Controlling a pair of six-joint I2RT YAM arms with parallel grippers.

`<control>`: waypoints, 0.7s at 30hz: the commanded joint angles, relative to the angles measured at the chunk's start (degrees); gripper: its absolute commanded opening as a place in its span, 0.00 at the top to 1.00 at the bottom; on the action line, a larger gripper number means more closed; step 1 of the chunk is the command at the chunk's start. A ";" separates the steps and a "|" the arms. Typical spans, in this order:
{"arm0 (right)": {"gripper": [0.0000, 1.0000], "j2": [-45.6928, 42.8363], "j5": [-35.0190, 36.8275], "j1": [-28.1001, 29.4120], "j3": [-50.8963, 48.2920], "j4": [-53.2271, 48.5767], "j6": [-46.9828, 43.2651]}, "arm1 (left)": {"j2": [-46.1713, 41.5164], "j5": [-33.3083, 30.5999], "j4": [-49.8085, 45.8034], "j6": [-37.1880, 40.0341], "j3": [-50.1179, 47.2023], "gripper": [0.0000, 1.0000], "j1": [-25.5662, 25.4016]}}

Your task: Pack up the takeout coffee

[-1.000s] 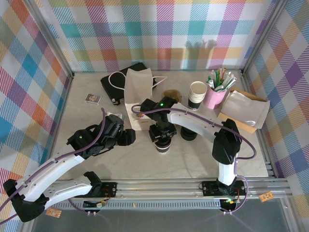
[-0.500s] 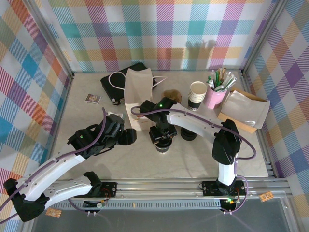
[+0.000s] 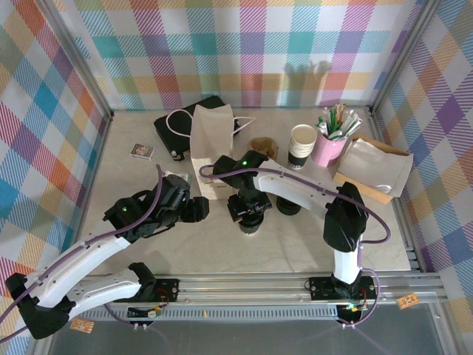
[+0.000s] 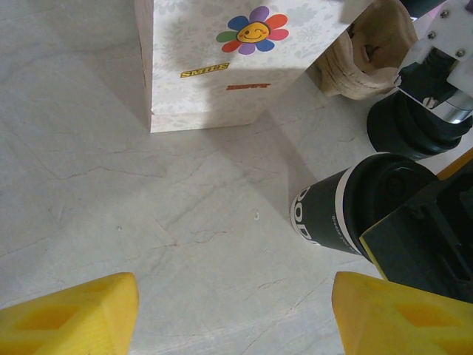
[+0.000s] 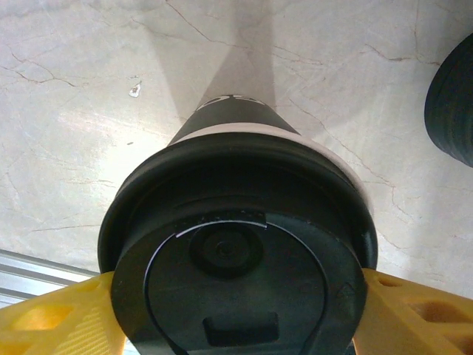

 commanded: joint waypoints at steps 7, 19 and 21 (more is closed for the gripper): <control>0.25 0.26 0.60 0.44 -0.64 -1.24 0.73 | -0.61 0.45 0.17 1.12 -0.48 0.30 0.43; 0.36 -0.28 1.85 0.66 1.97 -2.27 1.24 | -1.36 0.19 0.06 1.03 -0.56 0.30 0.44; 0.36 -0.43 1.95 0.70 2.29 -2.39 1.27 | -1.49 0.03 -0.03 1.09 -0.52 0.30 0.41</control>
